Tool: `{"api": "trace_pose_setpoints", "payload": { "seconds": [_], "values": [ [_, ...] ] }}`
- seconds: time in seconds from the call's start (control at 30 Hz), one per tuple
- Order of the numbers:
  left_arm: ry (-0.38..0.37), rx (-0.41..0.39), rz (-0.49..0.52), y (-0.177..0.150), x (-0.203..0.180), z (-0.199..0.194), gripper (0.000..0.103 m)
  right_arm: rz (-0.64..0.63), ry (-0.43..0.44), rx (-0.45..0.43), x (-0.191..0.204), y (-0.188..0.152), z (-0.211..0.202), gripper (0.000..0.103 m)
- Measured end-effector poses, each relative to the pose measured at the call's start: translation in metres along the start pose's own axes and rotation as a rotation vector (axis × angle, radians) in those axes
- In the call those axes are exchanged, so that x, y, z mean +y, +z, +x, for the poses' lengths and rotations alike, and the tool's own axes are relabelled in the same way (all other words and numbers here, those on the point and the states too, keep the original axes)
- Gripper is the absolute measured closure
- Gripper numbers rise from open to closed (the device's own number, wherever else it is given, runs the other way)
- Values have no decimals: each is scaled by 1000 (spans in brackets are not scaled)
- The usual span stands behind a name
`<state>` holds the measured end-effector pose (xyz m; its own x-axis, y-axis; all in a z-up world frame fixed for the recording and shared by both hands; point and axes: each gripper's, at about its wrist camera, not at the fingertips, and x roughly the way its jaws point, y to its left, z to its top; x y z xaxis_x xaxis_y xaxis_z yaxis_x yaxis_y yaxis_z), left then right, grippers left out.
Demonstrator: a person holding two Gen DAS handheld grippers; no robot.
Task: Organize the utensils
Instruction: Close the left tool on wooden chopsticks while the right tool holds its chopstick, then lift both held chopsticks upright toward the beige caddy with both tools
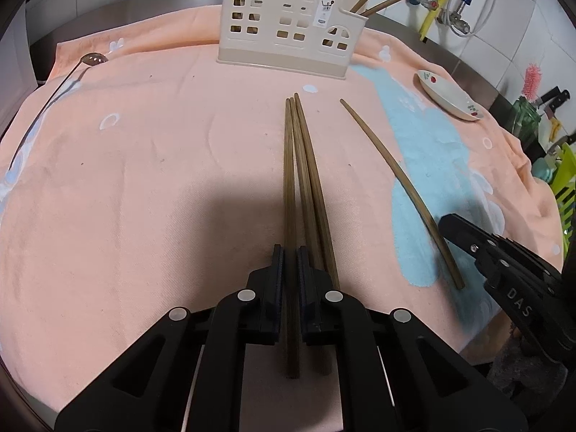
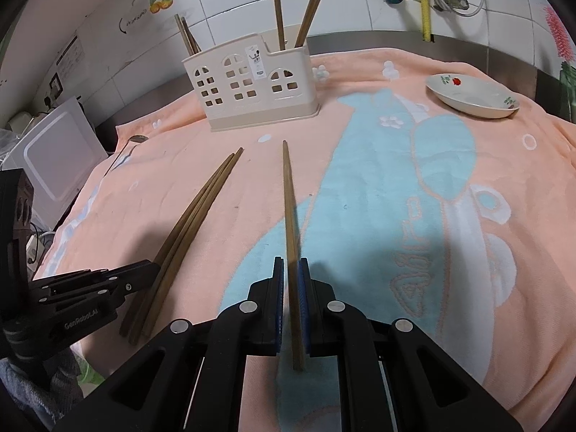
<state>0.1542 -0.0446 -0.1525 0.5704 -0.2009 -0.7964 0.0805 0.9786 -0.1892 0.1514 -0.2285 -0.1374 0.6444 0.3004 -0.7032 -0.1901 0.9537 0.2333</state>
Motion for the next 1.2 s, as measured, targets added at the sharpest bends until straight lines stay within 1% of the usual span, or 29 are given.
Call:
{"api": "trace_pose_setpoints", "payload": {
  "seconds": [0.23, 0.33, 0.47, 0.77, 0.9, 1.03, 1.2],
  "values": [
    [-22, 0, 2, 0, 4, 0, 95, -7, -13, 29, -2, 3, 13, 95],
    [-27, 0, 4, 0, 5, 0, 95, -12, -14, 20, -1, 4, 12, 95],
    [-18, 1, 27, 0, 2, 0, 95, -34, -20, 26, 3, 7, 16, 94],
    [-38, 8, 2, 0, 4, 0, 95, -65, -28, 27, 5, 8, 23, 93],
    [-41, 7, 3, -1, 4, 0, 95, -109, -56, 25, 10, 7, 23, 94],
    [-52, 13, 2, 0, 5, 0, 95, -92, -52, 26, 8, 8, 20, 96],
    [-75, 17, -21, 2, 12, -5, 96, -106, -54, -5, 12, 10, 5, 96]
  ]
}}
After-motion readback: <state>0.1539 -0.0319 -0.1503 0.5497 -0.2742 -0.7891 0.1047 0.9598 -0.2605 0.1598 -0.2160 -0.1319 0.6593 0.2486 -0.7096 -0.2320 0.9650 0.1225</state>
